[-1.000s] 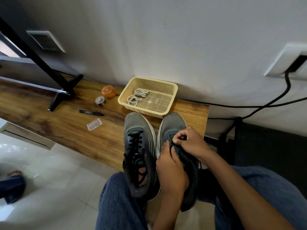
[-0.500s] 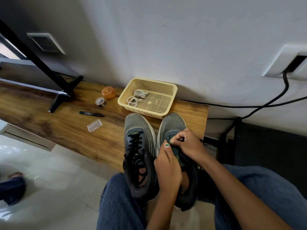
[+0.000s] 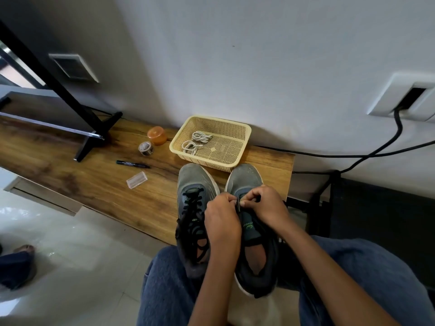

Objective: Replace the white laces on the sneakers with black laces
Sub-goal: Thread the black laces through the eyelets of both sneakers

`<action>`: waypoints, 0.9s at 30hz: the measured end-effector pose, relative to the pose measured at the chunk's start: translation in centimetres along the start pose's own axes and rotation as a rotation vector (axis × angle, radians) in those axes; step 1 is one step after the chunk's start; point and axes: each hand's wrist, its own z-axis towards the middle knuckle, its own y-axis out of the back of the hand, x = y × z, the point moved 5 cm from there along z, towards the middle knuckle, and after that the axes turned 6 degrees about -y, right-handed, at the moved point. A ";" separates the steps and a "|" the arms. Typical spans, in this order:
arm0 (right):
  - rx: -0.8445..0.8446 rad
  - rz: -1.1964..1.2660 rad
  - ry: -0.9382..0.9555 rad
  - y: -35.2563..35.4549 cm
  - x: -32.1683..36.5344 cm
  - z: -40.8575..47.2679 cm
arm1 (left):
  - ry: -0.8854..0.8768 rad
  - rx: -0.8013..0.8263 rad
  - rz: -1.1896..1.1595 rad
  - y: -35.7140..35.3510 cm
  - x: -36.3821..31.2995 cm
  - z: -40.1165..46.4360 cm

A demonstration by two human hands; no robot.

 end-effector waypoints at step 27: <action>-0.278 -0.453 0.013 0.5 -1.7 -8.1 | -0.281 -0.104 0.316 1.8 -0.2 -2.2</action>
